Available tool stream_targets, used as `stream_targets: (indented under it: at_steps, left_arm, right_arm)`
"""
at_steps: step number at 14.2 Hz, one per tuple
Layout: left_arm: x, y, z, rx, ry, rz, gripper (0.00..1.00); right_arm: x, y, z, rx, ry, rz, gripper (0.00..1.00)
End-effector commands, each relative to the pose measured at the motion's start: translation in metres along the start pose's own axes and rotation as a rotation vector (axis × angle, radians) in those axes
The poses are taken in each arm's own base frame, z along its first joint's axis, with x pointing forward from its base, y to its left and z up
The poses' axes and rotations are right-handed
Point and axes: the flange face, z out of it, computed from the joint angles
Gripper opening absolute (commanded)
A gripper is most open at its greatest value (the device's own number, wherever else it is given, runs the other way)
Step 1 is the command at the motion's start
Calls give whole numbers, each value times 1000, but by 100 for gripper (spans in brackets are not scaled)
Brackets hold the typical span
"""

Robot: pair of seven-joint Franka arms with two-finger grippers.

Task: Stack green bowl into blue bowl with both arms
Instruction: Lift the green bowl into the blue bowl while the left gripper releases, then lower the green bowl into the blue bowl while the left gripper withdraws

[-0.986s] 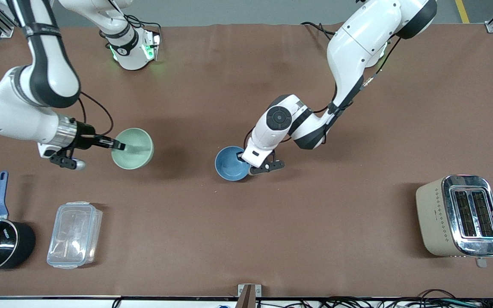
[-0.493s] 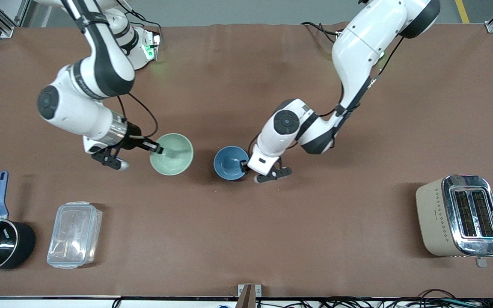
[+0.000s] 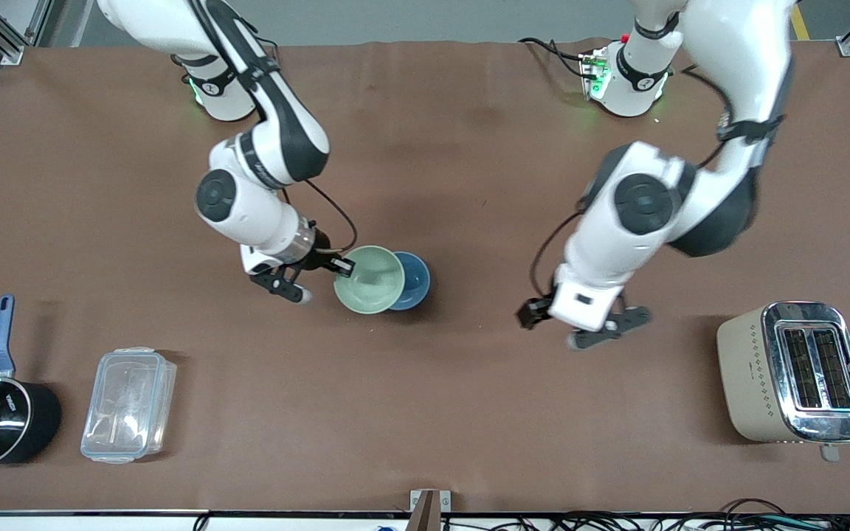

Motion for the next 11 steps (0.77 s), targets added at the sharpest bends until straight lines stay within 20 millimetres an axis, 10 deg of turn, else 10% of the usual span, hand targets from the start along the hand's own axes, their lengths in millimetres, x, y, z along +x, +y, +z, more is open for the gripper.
stream_targets:
  at_steps: [1,8,11]
  left_arm:
    - [17,-48,-48,67,10,92,100]
    - [46,-165,-154,125,16,254,100]
    - [29,-175,-184,110,-20,270,100]
  right_arm:
    - [-2,-7,20,-12,22,3,0]
    - [-17,8,65,-34,48,-8,2]
    - [-23,7,68,-42,34,-2,2]
